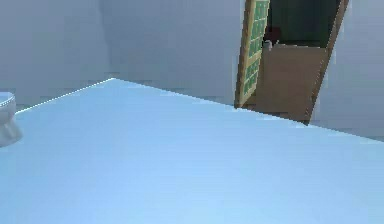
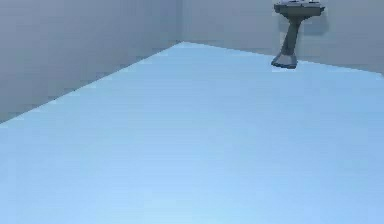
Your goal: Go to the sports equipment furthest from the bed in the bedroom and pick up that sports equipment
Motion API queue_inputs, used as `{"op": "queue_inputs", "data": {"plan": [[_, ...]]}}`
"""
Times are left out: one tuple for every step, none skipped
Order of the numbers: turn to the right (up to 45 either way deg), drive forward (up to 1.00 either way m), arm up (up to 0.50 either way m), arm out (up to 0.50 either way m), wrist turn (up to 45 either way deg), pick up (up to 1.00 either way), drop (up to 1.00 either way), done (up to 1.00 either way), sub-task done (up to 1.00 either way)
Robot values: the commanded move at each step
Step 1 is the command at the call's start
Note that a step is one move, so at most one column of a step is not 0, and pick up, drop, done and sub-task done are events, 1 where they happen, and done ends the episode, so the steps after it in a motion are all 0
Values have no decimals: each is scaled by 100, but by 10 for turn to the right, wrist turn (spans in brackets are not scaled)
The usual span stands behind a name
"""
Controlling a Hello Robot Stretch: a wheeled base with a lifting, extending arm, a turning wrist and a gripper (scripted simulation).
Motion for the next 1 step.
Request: {"op": "queue_inputs", "data": {"plan": [[240,0,0,0,0,0,0,0,0]]}}
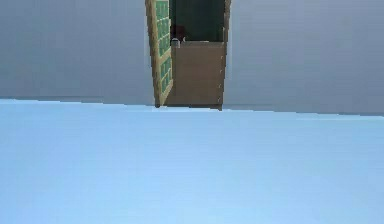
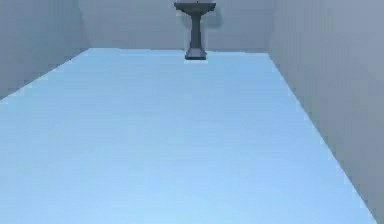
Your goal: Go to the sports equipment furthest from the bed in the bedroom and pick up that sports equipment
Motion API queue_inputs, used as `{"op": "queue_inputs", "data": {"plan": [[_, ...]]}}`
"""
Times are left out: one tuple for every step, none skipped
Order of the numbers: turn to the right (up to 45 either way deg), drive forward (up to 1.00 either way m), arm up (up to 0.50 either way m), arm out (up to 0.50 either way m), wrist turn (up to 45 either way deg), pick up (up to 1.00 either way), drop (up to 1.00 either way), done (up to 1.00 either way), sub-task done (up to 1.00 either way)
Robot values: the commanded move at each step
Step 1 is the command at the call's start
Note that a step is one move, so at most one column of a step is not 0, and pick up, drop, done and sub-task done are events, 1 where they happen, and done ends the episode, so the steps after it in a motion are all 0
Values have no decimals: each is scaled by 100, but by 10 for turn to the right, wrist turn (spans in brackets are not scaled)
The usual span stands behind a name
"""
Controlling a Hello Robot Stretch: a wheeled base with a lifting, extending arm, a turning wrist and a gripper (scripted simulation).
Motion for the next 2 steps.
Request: {"op": "queue_inputs", "data": {"plan": [[0,100,0,0,0,0,0,0,0],[0,100,0,0,0,0,0,0,0]]}}
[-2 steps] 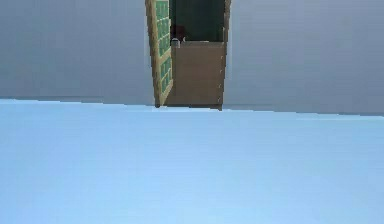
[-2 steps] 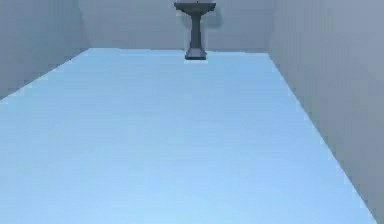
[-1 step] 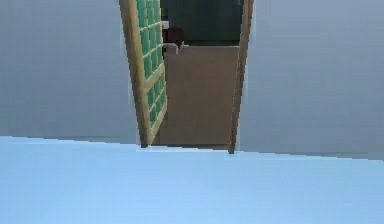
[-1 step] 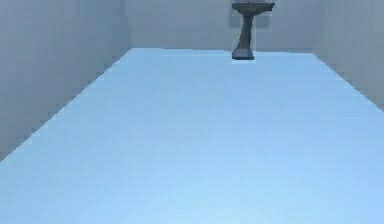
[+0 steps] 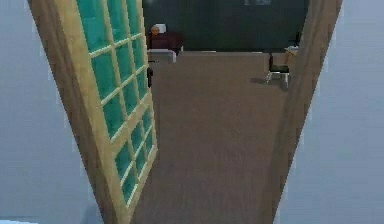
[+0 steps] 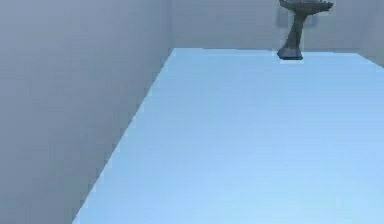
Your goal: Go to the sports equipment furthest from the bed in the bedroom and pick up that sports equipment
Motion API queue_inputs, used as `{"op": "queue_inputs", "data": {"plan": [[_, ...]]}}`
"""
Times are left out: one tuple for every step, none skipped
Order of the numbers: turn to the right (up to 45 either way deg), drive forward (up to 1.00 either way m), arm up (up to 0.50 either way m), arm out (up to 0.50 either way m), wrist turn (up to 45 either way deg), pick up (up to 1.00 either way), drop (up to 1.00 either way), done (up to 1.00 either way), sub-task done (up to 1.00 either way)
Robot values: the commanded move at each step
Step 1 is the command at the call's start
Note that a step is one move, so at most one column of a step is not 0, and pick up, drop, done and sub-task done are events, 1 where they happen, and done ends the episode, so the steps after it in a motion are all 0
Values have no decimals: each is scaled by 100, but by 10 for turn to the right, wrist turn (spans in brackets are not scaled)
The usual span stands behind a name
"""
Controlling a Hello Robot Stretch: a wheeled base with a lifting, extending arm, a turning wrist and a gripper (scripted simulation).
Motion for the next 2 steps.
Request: {"op": "queue_inputs", "data": {"plan": [[0,65,0,0,0,0,0,0,0],[0,100,0,0,0,0,0,0,0]]}}
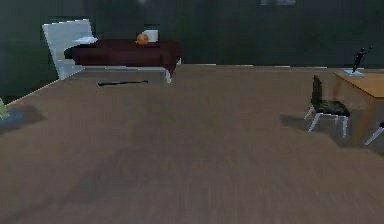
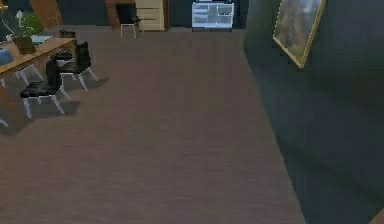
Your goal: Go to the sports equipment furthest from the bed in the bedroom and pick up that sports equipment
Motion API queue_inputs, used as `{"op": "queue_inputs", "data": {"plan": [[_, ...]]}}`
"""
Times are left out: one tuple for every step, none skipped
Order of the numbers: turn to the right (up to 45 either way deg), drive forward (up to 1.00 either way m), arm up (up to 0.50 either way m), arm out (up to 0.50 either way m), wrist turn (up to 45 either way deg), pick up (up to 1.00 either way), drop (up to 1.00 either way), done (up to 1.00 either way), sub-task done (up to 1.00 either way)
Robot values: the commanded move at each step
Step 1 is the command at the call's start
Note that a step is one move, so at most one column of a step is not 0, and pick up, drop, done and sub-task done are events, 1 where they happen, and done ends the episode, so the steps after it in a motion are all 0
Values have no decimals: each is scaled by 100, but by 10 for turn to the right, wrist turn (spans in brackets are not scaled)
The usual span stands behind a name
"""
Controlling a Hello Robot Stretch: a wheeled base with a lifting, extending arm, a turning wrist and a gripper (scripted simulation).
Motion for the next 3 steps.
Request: {"op": "queue_inputs", "data": {"plan": [[0,100,0,0,0,0,0,0,0],[0,100,0,0,0,0,0,0,0],[30,0,0,0,0,0,0,0,0]]}}
